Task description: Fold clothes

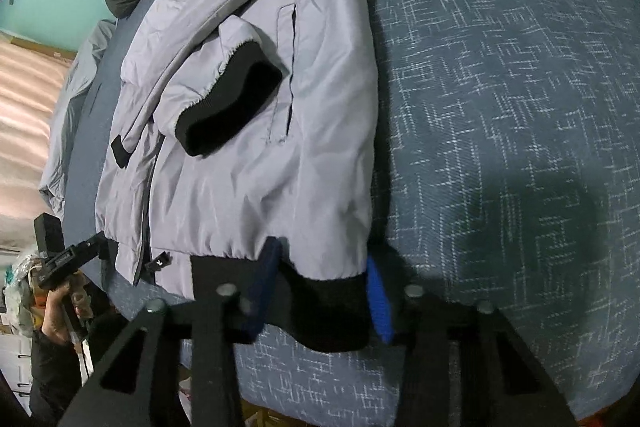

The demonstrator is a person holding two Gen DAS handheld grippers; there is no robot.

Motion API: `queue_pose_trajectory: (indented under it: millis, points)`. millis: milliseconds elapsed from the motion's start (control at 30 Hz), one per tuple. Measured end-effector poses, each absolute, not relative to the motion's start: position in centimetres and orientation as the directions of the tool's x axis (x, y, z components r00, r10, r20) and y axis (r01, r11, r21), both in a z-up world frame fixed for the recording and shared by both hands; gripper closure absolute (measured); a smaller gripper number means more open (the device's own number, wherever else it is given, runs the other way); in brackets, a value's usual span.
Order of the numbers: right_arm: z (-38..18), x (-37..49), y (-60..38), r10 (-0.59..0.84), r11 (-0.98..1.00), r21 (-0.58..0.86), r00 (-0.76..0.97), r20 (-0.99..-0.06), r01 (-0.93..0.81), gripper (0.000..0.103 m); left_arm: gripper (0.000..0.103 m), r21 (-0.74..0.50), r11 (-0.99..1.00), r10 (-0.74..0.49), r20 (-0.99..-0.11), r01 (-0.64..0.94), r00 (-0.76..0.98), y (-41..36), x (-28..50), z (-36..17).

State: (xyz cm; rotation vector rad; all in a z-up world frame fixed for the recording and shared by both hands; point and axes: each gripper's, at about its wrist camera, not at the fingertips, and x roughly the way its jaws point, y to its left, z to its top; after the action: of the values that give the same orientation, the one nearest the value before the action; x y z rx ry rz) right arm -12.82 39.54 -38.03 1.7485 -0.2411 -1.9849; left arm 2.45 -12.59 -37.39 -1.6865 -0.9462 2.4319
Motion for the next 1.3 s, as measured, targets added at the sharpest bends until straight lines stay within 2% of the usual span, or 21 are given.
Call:
queue_pose_trajectory:
  millis: [33, 100, 167, 233, 733, 1300]
  points:
    - [-38.0, -12.7, 39.4, -0.462, -0.868, 0.435, -0.069, -0.884, 0.241, 0.083, 0.071, -0.492, -0.817, 0.355, -0.84, 0.3, -0.411, -12.5, 2.5, -37.1]
    - [-37.9, -12.2, 39.1, -0.453, -0.871, 0.421, -0.083, -0.888, 0.253, 0.087, 0.078, -0.484, -0.827, 0.348, -0.84, 0.286, -0.416, -12.3, 2.7, -36.5]
    - [-37.5, -11.8, 38.9, -0.447, -0.874, 0.412, -0.097, -0.889, 0.258, 0.089, 0.086, -0.49, -0.829, 0.351, -0.832, 0.271, -0.429, -12.2, 2.9, -35.8]
    - [-36.9, -11.4, 39.0, -0.458, -0.87, 0.42, -0.108, -0.882, 0.258, 0.091, 0.089, -0.491, -0.834, 0.352, -0.826, 0.253, -0.441, -12.0, 3.1, -35.0]
    - [-31.8, -10.7, 39.5, -0.538, -0.819, 0.488, -0.108, -0.836, 0.301, 0.092, 0.09, -0.474, -0.875, 0.364, -0.782, 0.103, -0.506, -10.3, 4.9, -28.0]
    - [-24.9, -7.8, 38.8, -0.701, -0.688, 0.617, -0.129, -0.702, 0.381, 0.092, 0.09, -0.416, -0.908, 0.371, -0.743, -0.05, -0.556, -8.9, 7.0, -20.5]
